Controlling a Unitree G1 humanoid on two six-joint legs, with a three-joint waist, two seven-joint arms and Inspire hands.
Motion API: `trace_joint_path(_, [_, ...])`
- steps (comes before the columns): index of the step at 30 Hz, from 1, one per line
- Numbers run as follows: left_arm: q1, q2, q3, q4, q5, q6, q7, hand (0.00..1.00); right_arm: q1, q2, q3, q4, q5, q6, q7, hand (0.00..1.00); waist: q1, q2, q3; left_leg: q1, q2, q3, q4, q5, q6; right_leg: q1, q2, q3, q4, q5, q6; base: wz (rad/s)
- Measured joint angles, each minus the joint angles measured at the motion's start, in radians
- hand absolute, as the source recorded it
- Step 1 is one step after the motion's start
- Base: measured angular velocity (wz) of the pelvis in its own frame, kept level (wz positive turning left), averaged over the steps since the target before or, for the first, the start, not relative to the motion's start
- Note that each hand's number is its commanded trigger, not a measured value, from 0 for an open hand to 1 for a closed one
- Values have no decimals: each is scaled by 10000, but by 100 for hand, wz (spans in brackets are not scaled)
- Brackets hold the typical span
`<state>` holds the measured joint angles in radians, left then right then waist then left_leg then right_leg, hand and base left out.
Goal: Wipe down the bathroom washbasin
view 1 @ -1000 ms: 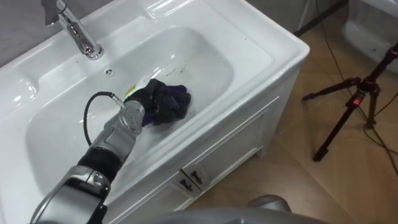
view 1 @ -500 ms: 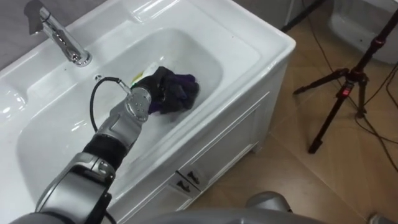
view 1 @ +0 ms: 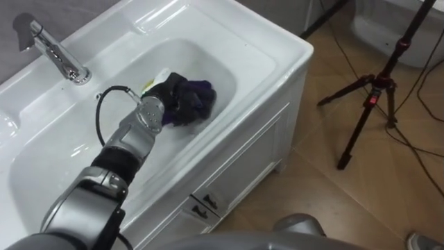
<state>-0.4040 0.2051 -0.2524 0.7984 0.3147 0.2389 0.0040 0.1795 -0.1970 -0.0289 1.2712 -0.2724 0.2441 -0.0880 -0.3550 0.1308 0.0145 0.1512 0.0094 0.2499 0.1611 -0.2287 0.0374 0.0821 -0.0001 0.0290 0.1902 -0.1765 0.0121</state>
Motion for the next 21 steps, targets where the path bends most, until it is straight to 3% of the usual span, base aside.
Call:
trace_joint_path(4, [-16,108,775,973,-488,42,489,100,203,11,-245,38,57,163,-405,0,26,43,-45,48,88,96,28,0,-5,15,46,47,0,25,-42,-4])
trace_joint_path(6, [-15,172,949,1297,-455,52,606,100,268,2,-571,45,-1,164,-477,0,70,19,-29,113,98,119,23,1,-6,29,65,101,14,26,-48,-8])
trace_joint_path(11, [-49,686,966,1346,87,203,780,100,370,11,-930,-67,-43,159,-649,0,84,-100,-30,149,143,269,20,-44,-81,11,136,266,132,13,-71,-9])
trace_joint_path(13, [-117,907,962,1346,685,241,832,100,403,5,-931,-79,-43,160,-654,0,47,-102,-109,172,149,270,20,-49,-85,26,144,284,128,20,-74,0])
trace_joint_path(21, [-466,1127,936,1342,1593,407,1298,100,602,-26,-1013,-284,-39,171,-748,0,38,-48,-120,185,188,394,5,-63,-106,-24,210,439,140,92,-98,-6])
